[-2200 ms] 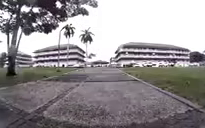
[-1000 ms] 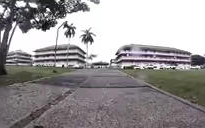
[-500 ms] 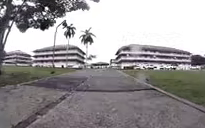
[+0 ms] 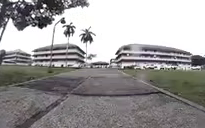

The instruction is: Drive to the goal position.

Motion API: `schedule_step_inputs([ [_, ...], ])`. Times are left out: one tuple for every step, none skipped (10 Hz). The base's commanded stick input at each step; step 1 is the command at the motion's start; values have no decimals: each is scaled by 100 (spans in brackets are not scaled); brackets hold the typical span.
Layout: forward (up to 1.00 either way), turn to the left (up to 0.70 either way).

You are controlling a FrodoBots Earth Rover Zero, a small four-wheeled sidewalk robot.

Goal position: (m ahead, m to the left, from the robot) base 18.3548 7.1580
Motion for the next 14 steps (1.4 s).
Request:
schedule_step_inputs([
  [70,0],
  [70,0],
  [70,0],
  [70,0],
  [70,0],
  [70,0],
  [70,0],
  [70,0],
  [70,0],
  [70,0],
  [70,0],
  [70,0],
  [70,0],
  [70,0],
])
